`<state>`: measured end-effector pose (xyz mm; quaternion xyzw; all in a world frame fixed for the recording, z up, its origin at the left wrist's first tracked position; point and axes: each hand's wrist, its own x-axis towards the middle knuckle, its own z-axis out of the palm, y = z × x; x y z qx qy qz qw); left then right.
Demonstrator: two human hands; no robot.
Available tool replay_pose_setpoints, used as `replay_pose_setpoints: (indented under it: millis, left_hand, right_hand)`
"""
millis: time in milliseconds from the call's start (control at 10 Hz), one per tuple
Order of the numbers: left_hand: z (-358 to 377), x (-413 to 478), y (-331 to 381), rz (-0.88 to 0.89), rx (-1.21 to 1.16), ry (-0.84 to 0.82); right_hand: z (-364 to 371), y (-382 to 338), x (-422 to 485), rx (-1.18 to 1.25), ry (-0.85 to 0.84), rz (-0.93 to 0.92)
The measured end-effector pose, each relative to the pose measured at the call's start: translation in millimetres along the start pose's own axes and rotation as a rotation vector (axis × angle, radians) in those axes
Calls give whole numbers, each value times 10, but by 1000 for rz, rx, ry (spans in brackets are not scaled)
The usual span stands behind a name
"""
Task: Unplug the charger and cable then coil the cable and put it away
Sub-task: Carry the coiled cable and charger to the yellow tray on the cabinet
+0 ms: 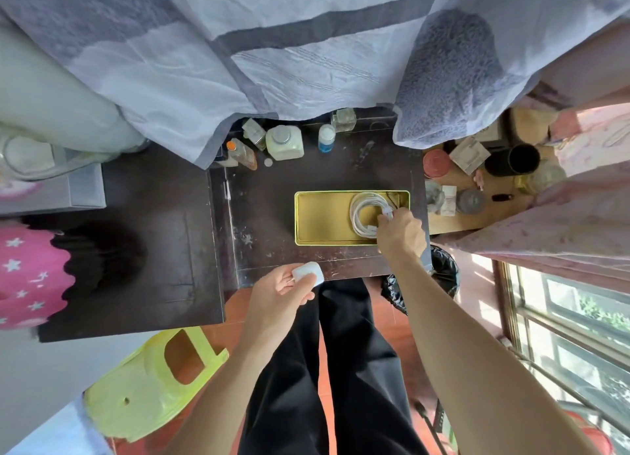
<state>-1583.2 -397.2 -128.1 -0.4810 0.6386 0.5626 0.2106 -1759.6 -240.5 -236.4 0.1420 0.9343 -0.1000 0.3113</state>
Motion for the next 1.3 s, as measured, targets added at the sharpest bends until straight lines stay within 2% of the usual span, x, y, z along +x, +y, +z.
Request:
replay_pose_setpoints:
  millis: [100, 200, 300, 400, 500, 600, 700, 800, 1000, 1200, 1300]
  left_hand:
    - [39, 100, 41, -4, 46, 14]
    - [90, 204, 173, 1, 143, 67]
    - [188, 335, 391, 70, 222, 78]
    - [356, 559, 601, 146, 404, 130]
    - [519, 829, 729, 178, 624, 176]
    - [626, 1091, 756, 175, 801, 198]
    - [691, 1265, 705, 179, 903, 224]
    - [737, 1380, 626, 192, 949, 249]
    - [753, 1489, 524, 207, 927, 300]
    - [654, 1412, 663, 136, 879, 199]
    - [514, 1131, 756, 164, 868, 156]
  right_hand:
    - [-40, -18, 20, -57, 3, -14]
    - [-108, 16, -15, 1, -1, -34]
    - [-207, 83, -119, 145, -19, -96]
    - [-280, 168, -247, 367, -79, -114]
    - [-262, 264, -360, 561, -131, -69]
    - [-183, 359, -388, 644, -186, -65]
    - [-93, 422, -378, 760, -237, 6]
    - [-20, 443, -366, 925, -296, 140]
    - [98, 463, -406, 1008, -339, 203]
    - [-23, 466, -522, 963, -365, 235]
    - [-341, 490, -725, 915, -346, 194]
